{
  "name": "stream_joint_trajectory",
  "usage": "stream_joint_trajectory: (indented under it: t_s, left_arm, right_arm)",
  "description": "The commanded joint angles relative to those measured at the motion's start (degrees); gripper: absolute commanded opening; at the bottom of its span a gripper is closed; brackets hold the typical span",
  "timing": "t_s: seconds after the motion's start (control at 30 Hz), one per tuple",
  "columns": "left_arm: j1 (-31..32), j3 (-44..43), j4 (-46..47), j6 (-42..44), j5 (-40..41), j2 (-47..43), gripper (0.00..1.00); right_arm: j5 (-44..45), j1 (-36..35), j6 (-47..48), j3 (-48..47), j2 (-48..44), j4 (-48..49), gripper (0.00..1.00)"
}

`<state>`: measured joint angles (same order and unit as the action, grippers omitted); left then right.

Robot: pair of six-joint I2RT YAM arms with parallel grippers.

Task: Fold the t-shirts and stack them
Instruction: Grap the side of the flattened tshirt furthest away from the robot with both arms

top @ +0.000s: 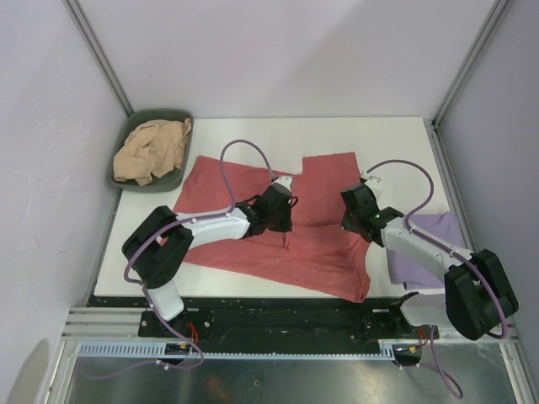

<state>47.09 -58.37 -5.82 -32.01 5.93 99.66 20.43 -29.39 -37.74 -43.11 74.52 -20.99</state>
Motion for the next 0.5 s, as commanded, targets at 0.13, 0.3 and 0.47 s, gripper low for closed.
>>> stream_joint_trajectory:
  t_s: [0.13,0.3,0.47]
  left_arm:
    - [-3.53,-0.26,3.45,-0.41,1.39,-3.27,0.43]
    - [-10.76,-4.35,3.47,1.78,-0.44,-5.21,0.59]
    - [-20.03,-11.04,3.32,3.80,0.41,-1.86,0.59]
  right_arm:
    - [1.32,2.25,2.29,-2.15,1.73,2.37,0.25]
    - [-2.54,6.63,4.15,-4.72,0.56,2.27,0.48]
    - [-5.48,7.20,4.41,-10.07,4.36,2.23,0.48]
